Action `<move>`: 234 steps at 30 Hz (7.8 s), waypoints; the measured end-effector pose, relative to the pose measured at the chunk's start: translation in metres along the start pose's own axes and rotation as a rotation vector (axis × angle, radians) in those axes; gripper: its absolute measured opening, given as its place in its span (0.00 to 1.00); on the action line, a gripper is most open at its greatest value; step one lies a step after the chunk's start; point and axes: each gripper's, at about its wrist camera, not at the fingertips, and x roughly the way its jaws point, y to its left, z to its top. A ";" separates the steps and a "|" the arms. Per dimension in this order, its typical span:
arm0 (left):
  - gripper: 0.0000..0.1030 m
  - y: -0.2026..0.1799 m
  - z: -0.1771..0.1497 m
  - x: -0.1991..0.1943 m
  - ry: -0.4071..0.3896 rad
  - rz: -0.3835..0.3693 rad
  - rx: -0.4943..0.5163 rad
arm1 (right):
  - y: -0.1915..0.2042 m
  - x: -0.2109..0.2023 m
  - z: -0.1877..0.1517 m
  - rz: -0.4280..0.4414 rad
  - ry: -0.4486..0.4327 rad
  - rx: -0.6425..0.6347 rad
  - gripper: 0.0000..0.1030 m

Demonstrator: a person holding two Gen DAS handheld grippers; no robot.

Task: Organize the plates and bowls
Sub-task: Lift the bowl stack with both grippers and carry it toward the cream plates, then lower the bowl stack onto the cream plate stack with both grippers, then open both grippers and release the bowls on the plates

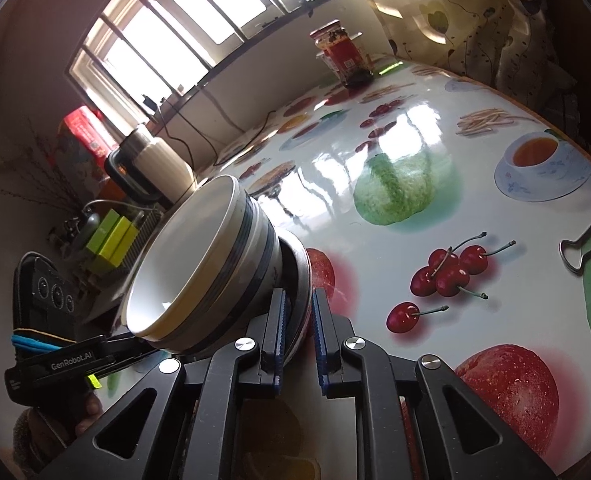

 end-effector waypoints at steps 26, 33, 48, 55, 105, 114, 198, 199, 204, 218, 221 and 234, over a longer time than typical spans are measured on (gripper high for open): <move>0.14 -0.006 -0.004 -0.005 -0.033 0.022 0.080 | -0.002 -0.004 -0.005 0.037 -0.024 -0.010 0.13; 0.14 0.000 -0.001 -0.003 -0.027 -0.006 0.047 | 0.000 -0.005 -0.003 0.035 -0.022 -0.019 0.15; 0.13 0.002 0.002 -0.002 -0.046 -0.008 0.061 | -0.009 0.004 0.000 0.101 -0.033 -0.011 0.16; 0.13 0.000 0.002 -0.003 -0.054 0.008 0.083 | -0.007 0.004 0.000 0.107 -0.034 -0.023 0.16; 0.13 0.023 0.016 -0.070 -0.188 0.059 0.056 | 0.058 0.024 0.023 0.186 -0.031 -0.125 0.16; 0.13 0.032 0.020 -0.085 -0.215 0.084 0.043 | 0.075 0.036 0.029 0.212 -0.021 -0.148 0.16; 0.13 0.159 0.045 -0.125 -0.289 0.246 -0.121 | 0.176 0.180 0.030 0.313 0.165 -0.257 0.16; 0.13 0.158 0.045 -0.126 -0.290 0.246 -0.122 | 0.176 0.180 0.030 0.310 0.163 -0.259 0.16; 0.13 0.159 0.045 -0.125 -0.289 0.250 -0.125 | 0.178 0.178 0.029 0.305 0.166 -0.259 0.16; 0.21 0.156 0.041 -0.130 -0.278 0.290 -0.123 | 0.176 0.168 0.028 0.266 0.159 -0.265 0.32; 0.22 0.156 0.040 -0.130 -0.278 0.292 -0.122 | 0.176 0.166 0.028 0.257 0.158 -0.263 0.34; 0.39 0.145 0.031 -0.140 -0.294 0.325 -0.102 | 0.182 0.149 0.024 0.227 0.138 -0.305 0.46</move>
